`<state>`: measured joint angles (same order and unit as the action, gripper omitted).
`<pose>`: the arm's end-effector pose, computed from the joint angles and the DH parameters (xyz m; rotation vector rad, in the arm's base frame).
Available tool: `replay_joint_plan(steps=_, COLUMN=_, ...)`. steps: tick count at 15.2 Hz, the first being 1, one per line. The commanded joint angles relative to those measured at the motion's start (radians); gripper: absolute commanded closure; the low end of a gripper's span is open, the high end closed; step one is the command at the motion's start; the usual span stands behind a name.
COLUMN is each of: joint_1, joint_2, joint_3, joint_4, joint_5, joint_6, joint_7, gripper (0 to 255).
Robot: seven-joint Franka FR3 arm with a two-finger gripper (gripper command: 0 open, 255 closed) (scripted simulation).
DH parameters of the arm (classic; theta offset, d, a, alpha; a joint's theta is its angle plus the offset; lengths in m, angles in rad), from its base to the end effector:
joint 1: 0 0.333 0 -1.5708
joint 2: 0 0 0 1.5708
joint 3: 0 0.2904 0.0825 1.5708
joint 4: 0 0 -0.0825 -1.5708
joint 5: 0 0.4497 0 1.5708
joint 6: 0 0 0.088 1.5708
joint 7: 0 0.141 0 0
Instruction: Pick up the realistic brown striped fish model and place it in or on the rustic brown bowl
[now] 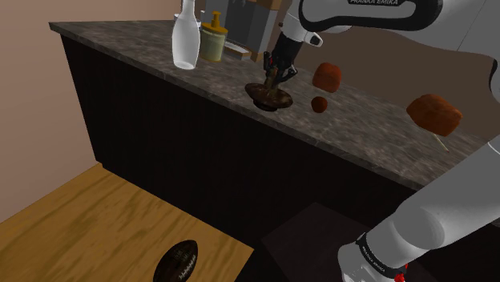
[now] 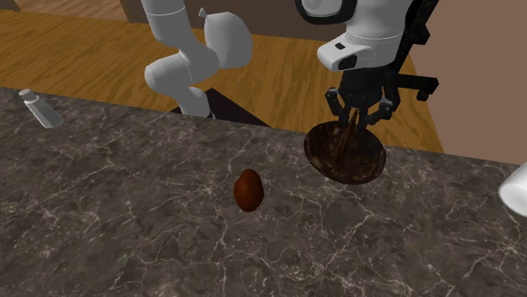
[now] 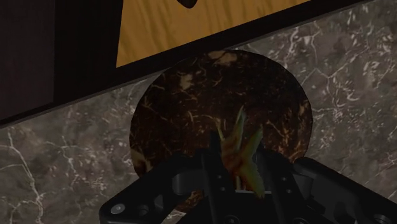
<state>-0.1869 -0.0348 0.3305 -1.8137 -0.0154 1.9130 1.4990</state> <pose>0.6292 0.0910 0.4848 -2.3869 1.9117 -0.1672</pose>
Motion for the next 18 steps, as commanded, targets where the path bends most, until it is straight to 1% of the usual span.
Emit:
replay_joint_plan(steps=1, joint_1=0.001, joint_2=0.003, joint_3=0.001, joint_4=-0.002, joint_5=-0.001, joint_6=0.005, joint_7=0.002, gripper=255)
replay_joint_plan(steps=7, joint_1=0.001, joint_2=0.003, joint_3=0.001, joint_4=-0.002, joint_5=-0.001, joint_6=0.005, joint_7=0.002, gripper=255)
replay_joint_plan(steps=8, joint_1=0.001, joint_2=0.003, joint_3=0.001, joint_4=-0.002, joint_5=-0.001, joint_6=0.005, joint_7=0.002, gripper=0)
replay_joint_plan(steps=13, joint_1=0.001, joint_2=0.003, joint_3=0.001, joint_4=-0.002, joint_5=-0.001, joint_6=0.005, joint_7=0.002, gripper=0)
replay_joint_plan(steps=17, joint_1=0.001, joint_2=-0.01, joint_3=0.0, joint_4=0.111, joint_5=0.004, joint_6=-0.119, joint_7=-0.001, gripper=0)
replay_joint_plan(steps=18, joint_1=0.001, joint_2=-0.01, joint_3=0.0, joint_4=0.111, joint_5=0.004, joint_6=-0.119, joint_7=-0.001, gripper=0)
